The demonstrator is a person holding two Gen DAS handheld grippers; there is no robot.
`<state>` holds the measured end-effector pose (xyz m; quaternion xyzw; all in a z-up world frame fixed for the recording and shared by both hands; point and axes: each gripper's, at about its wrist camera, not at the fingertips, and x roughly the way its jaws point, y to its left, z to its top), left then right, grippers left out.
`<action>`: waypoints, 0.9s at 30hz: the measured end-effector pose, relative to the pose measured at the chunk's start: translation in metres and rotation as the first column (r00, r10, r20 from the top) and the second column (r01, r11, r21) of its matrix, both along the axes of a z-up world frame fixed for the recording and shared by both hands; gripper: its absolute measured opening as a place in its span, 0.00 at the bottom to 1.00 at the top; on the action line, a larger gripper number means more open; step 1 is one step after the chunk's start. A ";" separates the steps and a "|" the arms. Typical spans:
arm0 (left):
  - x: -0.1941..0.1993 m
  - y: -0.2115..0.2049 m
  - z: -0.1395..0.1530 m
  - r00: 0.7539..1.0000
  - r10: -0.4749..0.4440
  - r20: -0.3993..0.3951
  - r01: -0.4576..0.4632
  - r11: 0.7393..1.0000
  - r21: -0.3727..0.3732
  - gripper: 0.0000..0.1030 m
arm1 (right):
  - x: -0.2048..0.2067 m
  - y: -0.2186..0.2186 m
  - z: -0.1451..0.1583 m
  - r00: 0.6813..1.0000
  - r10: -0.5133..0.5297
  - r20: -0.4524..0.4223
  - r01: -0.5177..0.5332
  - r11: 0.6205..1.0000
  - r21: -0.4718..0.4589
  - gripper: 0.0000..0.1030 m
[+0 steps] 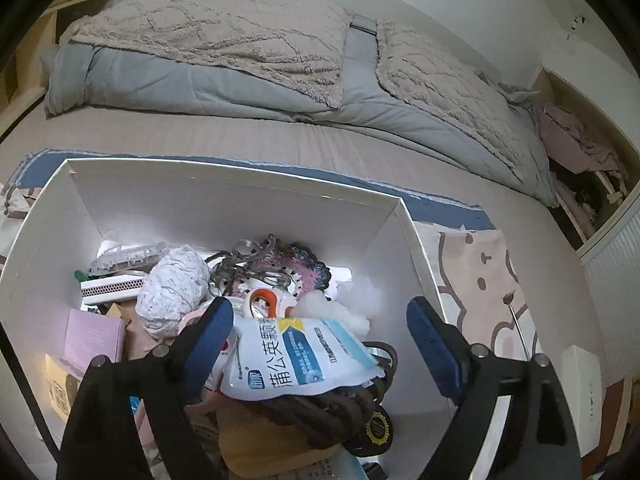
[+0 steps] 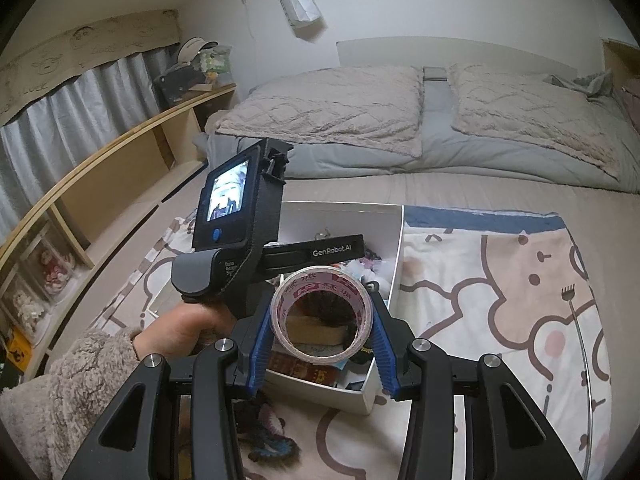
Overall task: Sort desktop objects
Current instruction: 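Lower the blue-white sachet into the shoe box and open the left gripper, then lower the white tape roll into the shoe box and open the right gripper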
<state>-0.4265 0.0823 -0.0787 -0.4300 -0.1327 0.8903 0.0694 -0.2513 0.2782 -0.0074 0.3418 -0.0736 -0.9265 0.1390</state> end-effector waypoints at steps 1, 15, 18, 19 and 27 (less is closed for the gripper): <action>0.001 0.000 0.000 1.000 -0.001 -0.005 0.001 1.000 -0.004 0.87 | 0.000 0.000 0.000 1.000 -0.001 0.000 0.001 1.000 0.000 0.44; 0.022 -0.023 0.027 0.994 0.005 -0.110 -0.014 0.996 -0.084 0.87 | -0.018 -0.004 -0.001 0.999 -0.043 0.005 0.043 0.999 -0.013 0.44; 0.028 -0.034 0.035 0.990 0.010 -0.140 -0.026 0.994 -0.106 0.87 | -0.024 -0.007 -0.003 0.999 -0.049 0.005 0.049 0.999 -0.016 0.44; 0.030 -0.038 0.038 0.989 0.012 -0.150 -0.030 0.993 -0.113 0.87 | -0.027 -0.008 -0.003 0.999 -0.051 0.005 0.051 0.999 -0.016 0.44; 0.048 -0.068 0.052 0.976 0.019 -0.218 -0.055 0.986 -0.157 0.87 | -0.043 -0.018 -0.011 0.998 -0.060 0.018 0.060 0.998 -0.009 0.44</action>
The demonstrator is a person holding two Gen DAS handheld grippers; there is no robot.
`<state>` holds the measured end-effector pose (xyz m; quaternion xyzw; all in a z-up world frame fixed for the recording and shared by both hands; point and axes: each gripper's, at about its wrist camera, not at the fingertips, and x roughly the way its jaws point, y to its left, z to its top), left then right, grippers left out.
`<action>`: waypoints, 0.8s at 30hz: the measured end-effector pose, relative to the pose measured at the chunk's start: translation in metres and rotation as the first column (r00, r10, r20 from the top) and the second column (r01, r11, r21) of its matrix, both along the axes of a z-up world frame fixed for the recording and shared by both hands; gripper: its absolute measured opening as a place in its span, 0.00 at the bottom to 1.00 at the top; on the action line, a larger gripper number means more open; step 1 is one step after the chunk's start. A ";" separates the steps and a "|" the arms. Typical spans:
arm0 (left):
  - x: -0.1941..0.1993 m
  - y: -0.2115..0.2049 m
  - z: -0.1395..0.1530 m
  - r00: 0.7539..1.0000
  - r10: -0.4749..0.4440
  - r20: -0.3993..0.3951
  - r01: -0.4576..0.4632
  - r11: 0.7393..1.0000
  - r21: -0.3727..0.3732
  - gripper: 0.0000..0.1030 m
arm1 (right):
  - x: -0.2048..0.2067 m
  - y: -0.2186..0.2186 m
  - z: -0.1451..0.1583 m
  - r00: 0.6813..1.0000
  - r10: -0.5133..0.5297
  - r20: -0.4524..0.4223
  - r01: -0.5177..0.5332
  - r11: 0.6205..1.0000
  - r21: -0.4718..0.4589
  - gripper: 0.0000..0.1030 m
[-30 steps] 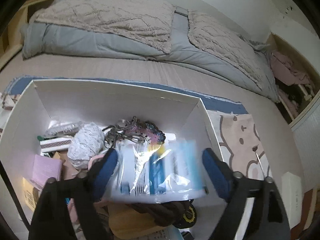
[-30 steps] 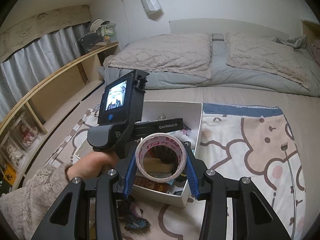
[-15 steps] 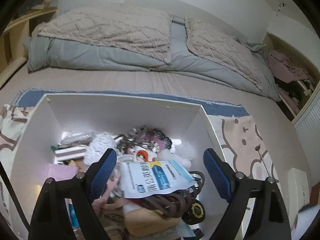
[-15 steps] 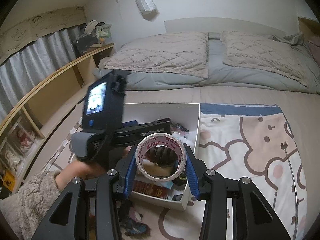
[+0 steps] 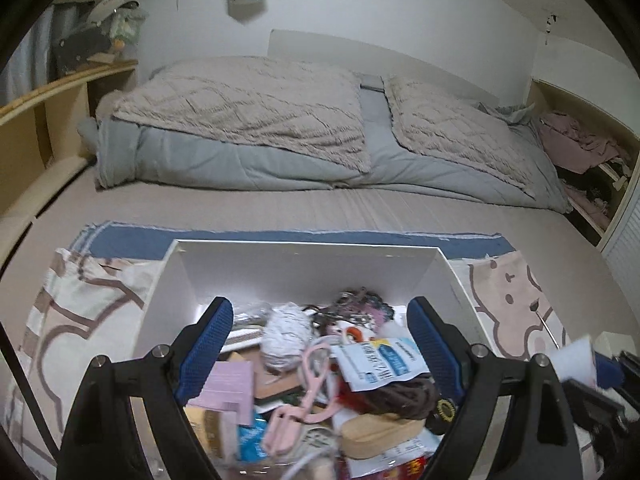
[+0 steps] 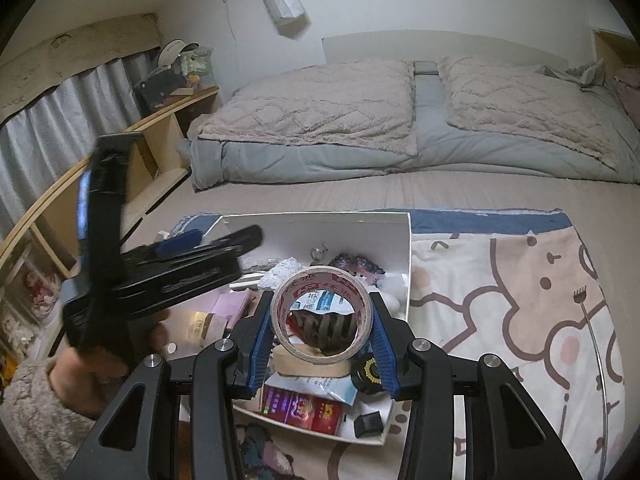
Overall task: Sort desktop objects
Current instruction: 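Lower the white tape roll into the shoe box and open the right gripper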
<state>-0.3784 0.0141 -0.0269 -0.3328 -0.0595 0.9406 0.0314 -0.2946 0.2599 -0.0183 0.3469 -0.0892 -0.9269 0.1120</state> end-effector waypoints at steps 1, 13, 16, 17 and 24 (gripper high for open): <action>0.002 -0.003 0.000 1.000 0.000 -0.006 0.000 1.000 -0.003 0.87 | -0.003 -0.001 -0.001 1.000 -0.001 0.002 0.001 1.000 0.001 0.44; 0.023 -0.023 0.002 0.998 -0.033 -0.056 0.031 0.999 -0.043 0.87 | -0.038 -0.009 -0.018 0.999 -0.035 0.023 0.034 0.999 0.043 0.44; 0.028 -0.019 0.000 0.996 -0.058 -0.065 0.054 0.997 -0.063 0.87 | -0.051 -0.009 -0.024 0.998 -0.041 0.039 0.039 0.998 0.054 0.44; 0.030 -0.017 0.000 0.995 -0.071 -0.070 0.066 0.995 -0.070 0.87 | -0.057 -0.009 -0.026 0.998 -0.040 0.049 0.037 0.997 0.061 0.44; 0.044 -0.006 -0.006 0.987 -0.105 -0.118 0.087 0.984 -0.153 0.87 | -0.084 -0.008 -0.035 0.997 -0.048 0.061 0.044 0.997 0.065 0.44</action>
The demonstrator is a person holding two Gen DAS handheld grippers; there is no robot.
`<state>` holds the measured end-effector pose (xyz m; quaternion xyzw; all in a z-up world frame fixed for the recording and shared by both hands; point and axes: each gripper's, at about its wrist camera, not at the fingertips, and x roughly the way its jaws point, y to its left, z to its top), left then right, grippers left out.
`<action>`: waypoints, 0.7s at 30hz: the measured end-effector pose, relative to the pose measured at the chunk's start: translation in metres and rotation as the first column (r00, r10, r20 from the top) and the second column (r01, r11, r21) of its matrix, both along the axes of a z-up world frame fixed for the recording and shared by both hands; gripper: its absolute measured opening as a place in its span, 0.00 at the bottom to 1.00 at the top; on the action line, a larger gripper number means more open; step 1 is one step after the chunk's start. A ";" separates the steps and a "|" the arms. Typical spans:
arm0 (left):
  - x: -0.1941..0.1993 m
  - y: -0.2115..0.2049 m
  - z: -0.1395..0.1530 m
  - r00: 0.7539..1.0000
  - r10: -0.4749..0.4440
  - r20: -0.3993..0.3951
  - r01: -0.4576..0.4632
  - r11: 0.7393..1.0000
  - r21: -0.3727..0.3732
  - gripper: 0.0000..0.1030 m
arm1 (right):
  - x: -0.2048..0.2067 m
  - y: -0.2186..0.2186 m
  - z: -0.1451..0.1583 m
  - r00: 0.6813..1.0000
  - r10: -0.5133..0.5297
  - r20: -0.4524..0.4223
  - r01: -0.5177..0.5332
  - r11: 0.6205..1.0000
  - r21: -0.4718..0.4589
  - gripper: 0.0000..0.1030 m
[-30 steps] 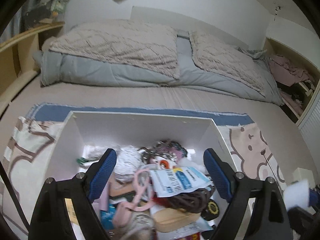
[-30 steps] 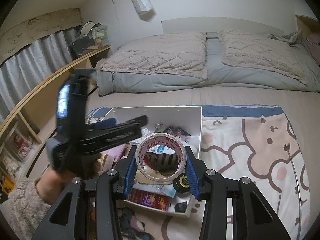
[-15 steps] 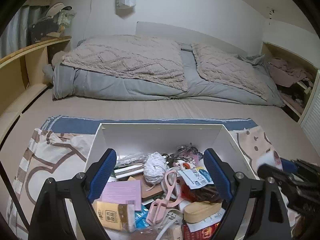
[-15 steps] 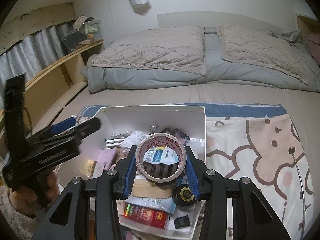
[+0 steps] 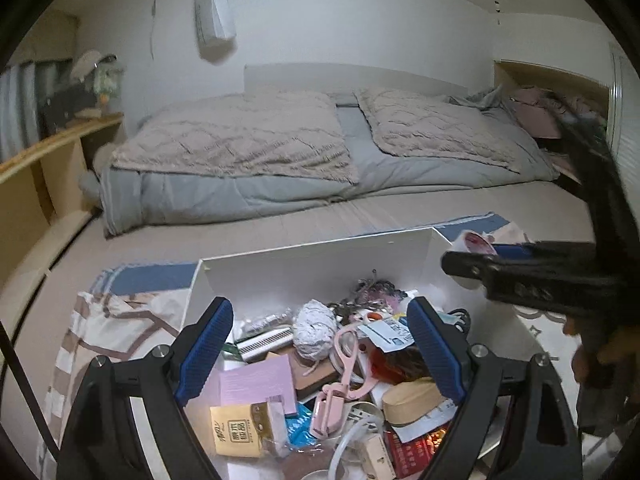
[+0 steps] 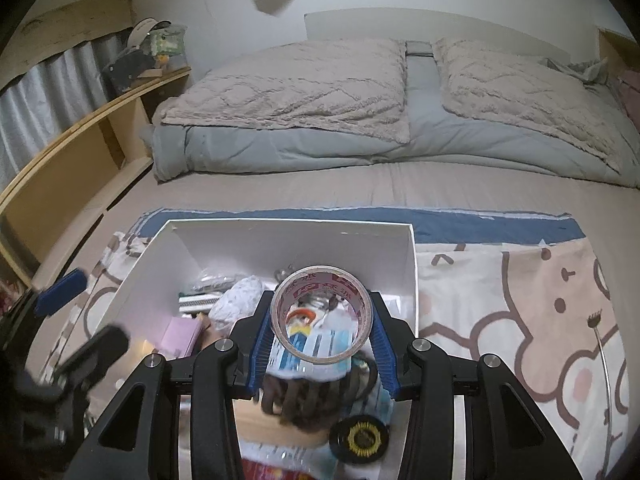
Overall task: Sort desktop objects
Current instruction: 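Lower the white tape roll into the shoe box and open the right gripper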
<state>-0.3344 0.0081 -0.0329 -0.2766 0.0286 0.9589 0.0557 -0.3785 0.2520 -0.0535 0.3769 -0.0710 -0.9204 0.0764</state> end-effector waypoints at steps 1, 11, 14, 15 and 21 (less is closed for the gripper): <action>0.001 0.002 0.000 1.000 -0.010 0.000 0.009 1.000 -0.005 0.87 | -0.005 0.000 -0.002 1.000 0.000 0.005 0.000 1.000 0.000 0.44; 0.004 0.002 -0.010 0.998 -0.058 0.032 0.059 0.998 -0.006 0.87 | -0.052 -0.003 -0.017 0.994 0.006 0.106 -0.018 0.993 0.114 0.44; 0.002 -0.003 -0.014 0.998 -0.055 0.044 0.054 0.998 0.017 0.87 | -0.060 -0.002 -0.021 0.993 0.005 0.121 -0.022 0.991 0.135 0.44; 0.001 -0.004 -0.014 0.997 -0.054 0.049 0.053 0.998 0.026 0.87 | -0.062 -0.001 -0.022 0.992 0.004 0.125 -0.021 0.990 0.139 0.44; -0.006 -0.012 -0.017 0.997 -0.044 0.067 0.038 0.996 0.084 0.87 | -0.071 0.000 -0.025 0.991 -0.009 0.135 -0.008 0.992 0.129 0.44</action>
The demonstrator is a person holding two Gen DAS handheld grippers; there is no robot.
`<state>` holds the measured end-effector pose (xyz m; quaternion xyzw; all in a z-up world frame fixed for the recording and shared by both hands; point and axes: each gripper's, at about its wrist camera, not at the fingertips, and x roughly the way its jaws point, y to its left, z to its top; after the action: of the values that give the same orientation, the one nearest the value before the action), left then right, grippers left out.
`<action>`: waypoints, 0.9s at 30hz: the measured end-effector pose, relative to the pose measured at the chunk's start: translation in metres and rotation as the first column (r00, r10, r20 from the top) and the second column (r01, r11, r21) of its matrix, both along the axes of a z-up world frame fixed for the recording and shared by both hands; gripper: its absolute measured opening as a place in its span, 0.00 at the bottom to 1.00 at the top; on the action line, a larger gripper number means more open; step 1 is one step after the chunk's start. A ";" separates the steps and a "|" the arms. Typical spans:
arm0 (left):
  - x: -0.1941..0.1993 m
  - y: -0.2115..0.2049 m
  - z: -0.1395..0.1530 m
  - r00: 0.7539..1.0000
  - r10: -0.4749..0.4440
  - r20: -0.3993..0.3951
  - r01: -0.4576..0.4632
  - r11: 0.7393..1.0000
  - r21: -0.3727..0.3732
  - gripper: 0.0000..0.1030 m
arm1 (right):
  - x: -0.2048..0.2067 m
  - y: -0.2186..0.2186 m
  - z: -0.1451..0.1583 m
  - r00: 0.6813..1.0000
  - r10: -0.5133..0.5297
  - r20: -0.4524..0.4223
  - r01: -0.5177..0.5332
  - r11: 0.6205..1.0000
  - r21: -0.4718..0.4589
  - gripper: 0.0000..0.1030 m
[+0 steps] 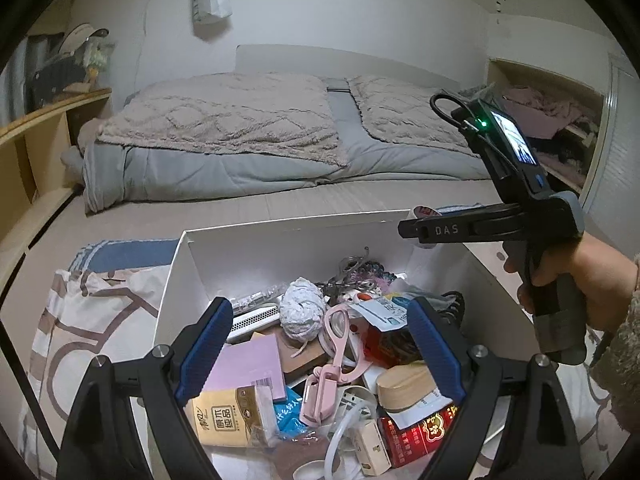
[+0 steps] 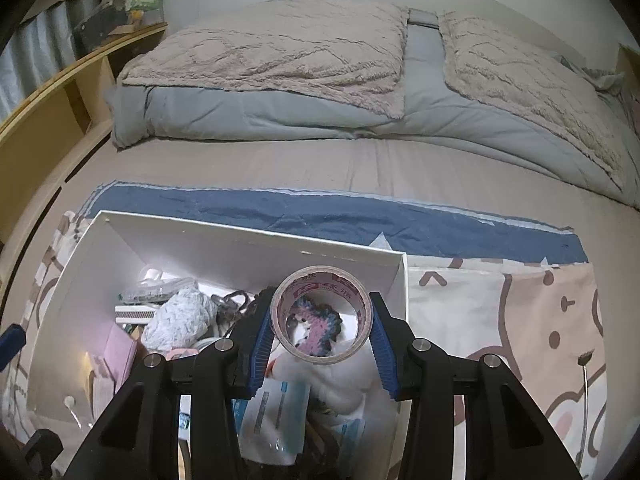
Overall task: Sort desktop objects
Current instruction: 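Lower the white tape roll into the shoe box and open the right gripper, then raise both open grippers up out of the shoe box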
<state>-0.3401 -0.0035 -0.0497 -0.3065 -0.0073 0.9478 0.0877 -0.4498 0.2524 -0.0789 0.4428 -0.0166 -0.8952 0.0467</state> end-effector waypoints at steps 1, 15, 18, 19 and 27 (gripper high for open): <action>0.000 -0.001 0.000 1.000 0.002 0.001 -0.002 1.000 0.004 0.87 | -0.001 0.000 0.000 1.000 -0.001 0.002 0.001 1.000 -0.001 0.44; -0.002 -0.003 0.001 1.000 0.006 0.002 -0.006 1.000 0.019 0.87 | 0.022 -0.001 0.013 0.998 0.021 -0.065 -0.022 1.000 -0.016 0.76; -0.001 -0.002 0.002 1.000 0.007 0.003 -0.007 1.000 0.025 0.87 | 0.031 -0.004 0.018 0.996 0.032 -0.084 -0.034 0.999 -0.016 0.85; 0.000 -0.001 0.003 1.000 0.007 0.002 -0.008 1.000 0.026 0.87 | 0.034 -0.005 0.020 0.995 0.034 -0.092 -0.035 0.999 -0.013 0.86; 0.009 0.004 0.012 1.000 0.029 -0.003 -0.029 0.999 0.022 0.95 | 0.054 -0.005 0.033 0.989 0.008 -0.146 -0.011 1.000 -0.020 0.87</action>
<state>-0.3309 0.0010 -0.0381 -0.3036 -0.0222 0.9494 0.0772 -0.3961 0.2474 -0.0457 0.3759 -0.0202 -0.9247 0.0567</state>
